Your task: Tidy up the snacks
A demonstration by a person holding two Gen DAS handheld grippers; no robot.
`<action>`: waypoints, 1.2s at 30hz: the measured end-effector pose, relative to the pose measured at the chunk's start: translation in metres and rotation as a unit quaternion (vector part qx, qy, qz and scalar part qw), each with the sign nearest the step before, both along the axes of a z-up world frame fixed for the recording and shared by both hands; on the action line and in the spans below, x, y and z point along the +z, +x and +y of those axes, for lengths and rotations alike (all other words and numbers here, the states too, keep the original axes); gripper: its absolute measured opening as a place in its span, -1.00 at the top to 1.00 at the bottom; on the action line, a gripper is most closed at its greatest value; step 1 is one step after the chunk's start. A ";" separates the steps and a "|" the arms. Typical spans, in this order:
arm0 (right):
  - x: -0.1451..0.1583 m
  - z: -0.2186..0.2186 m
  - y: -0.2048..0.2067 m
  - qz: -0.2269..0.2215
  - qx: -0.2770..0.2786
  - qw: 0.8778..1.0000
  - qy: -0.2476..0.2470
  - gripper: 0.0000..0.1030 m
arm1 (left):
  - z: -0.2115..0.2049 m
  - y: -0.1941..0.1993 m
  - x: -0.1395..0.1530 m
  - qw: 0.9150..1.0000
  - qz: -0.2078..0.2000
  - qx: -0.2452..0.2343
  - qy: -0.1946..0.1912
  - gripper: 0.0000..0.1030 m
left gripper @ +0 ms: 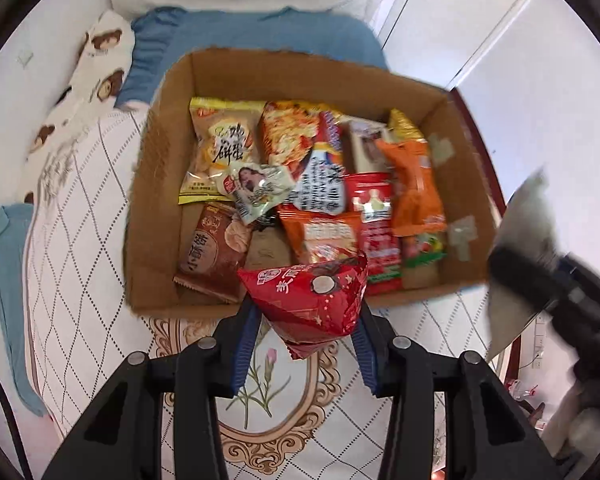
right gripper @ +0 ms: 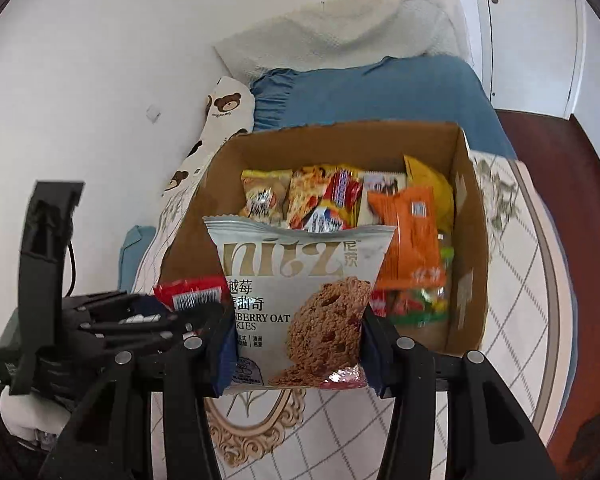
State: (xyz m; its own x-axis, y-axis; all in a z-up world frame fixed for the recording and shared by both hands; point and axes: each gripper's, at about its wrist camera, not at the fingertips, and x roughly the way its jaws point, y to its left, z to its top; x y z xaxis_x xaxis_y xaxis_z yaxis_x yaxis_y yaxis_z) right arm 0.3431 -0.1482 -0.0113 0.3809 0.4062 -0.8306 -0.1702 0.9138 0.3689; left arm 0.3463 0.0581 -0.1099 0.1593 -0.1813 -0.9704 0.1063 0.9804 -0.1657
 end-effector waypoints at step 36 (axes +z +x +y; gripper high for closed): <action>-0.055 -0.014 0.114 0.052 -0.058 0.986 -0.150 -0.95 | 0.027 0.099 -0.031 0.995 -0.029 0.062 0.077 -0.91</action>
